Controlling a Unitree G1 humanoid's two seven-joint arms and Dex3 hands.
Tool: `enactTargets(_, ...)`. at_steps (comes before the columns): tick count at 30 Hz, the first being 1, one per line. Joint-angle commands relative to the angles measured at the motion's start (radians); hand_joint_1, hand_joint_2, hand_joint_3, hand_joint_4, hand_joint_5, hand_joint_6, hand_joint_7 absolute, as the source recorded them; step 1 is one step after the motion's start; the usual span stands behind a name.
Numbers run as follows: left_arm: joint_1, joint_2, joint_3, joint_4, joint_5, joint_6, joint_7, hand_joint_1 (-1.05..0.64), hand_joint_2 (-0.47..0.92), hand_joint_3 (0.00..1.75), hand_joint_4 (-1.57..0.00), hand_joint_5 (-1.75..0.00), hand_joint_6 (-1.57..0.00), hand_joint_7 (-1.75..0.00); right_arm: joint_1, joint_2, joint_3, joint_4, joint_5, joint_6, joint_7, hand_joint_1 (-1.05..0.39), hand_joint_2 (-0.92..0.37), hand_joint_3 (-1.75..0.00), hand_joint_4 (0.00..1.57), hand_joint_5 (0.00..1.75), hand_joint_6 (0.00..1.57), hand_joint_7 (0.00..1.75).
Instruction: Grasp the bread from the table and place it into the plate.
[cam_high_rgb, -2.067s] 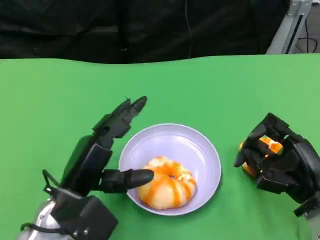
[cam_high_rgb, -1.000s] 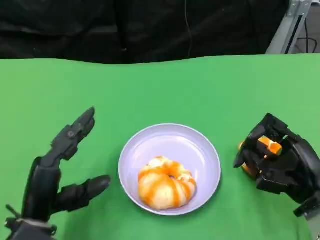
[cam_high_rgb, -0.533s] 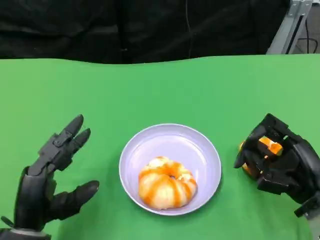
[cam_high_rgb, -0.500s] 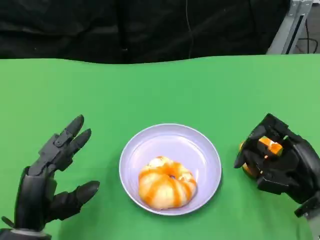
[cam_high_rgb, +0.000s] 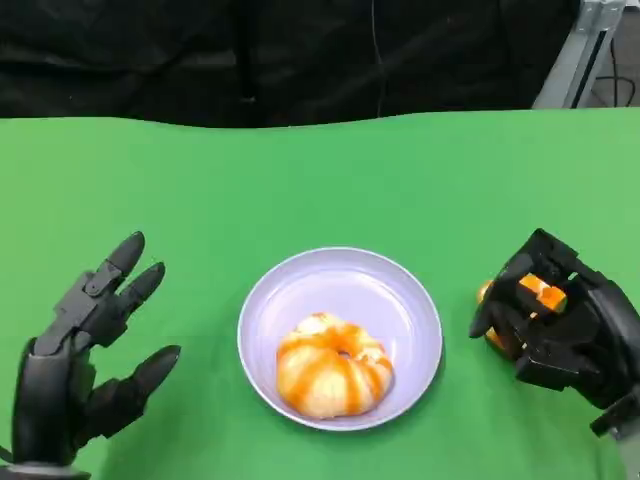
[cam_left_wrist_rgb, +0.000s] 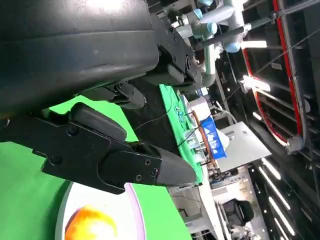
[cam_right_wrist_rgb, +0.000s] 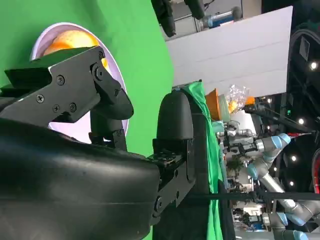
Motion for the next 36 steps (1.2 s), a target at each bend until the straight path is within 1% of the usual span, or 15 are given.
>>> enactTargets(1,0.007,0.002,0.028,0.006,0.004,0.000,0.005,-0.58,0.92,0.26,-0.58,-0.03,-0.44,-0.02,-0.015,-0.015,-0.015,0.005,0.015,-0.005,0.003,0.13,-0.66,-1.15,0.45,1.75,0.36,1.59)
enactTargets(5,0.001,-0.001,0.027,0.014,0.006,0.003,-0.007,-0.59,0.92,0.25,-0.60,-0.03,-0.45,-0.02,-0.016,-0.016,-0.016,0.013,0.008,-0.021,0.004,0.12,-0.66,-1.13,0.45,1.75,0.36,1.59)
enactTargets(21,-0.002,-0.004,0.027,0.021,-0.001,0.003,-0.018,-0.60,0.92,0.25,-0.61,-0.02,-0.46,-0.01,-0.017,-0.017,-0.015,0.017,0.008,-0.022,0.001,0.12,-0.68,-1.11,0.46,1.75,0.36,1.59)
enactTargets(22,-0.003,-0.010,0.024,0.018,-0.026,0.024,-0.033,-0.51,0.92,0.23,-0.61,-0.01,-0.48,-0.02,-0.017,-0.017,-0.015,0.016,0.008,-0.019,-0.001,0.11,-0.67,-1.10,0.46,1.75,0.37,1.59)
enactTargets(23,-0.004,-0.016,0.023,0.016,-0.046,0.040,-0.046,-0.25,0.92,0.19,-0.66,-0.03,-0.63,-0.05,-0.017,-0.017,-0.015,0.015,0.009,-0.016,-0.002,0.12,-0.67,-1.10,0.45,1.75,0.36,1.59)
enactTargets(24,-0.003,-0.019,0.024,0.013,-0.059,0.051,-0.056,-0.17,0.92,0.18,-0.68,-0.03,-0.68,-0.06,-0.018,-0.017,-0.015,0.014,0.009,-0.014,-0.002,0.12,-0.67,-1.10,0.45,1.75,0.36,1.59)
enactTargets(25,-0.003,-0.022,0.026,0.010,-0.067,0.059,-0.064,-0.11,0.92,0.18,-0.70,-0.03,-0.71,-0.06,-0.017,-0.017,-0.015,0.014,0.010,-0.014,-0.002,0.12,-0.67,-1.10,0.45,1.75,0.36,1.59)
enactTargets(28,-0.002,-0.025,0.032,0.005,-0.074,0.066,-0.079,-0.07,0.92,0.17,-0.71,-0.02,-0.74,-0.06,-0.018,-0.017,-0.015,0.014,0.010,-0.014,-0.002,0.12,-0.67,-1.10,0.45,1.75,0.36,1.59)
enactTargets(36,-0.003,-0.032,0.047,0.003,-0.073,0.070,-0.095,-0.07,0.92,0.17,-0.71,-0.02,-0.75,-0.04,-0.018,-0.017,-0.015,0.014,0.010,-0.014,-0.002,0.12,-0.67,-1.10,0.45,1.75,0.36,1.59)
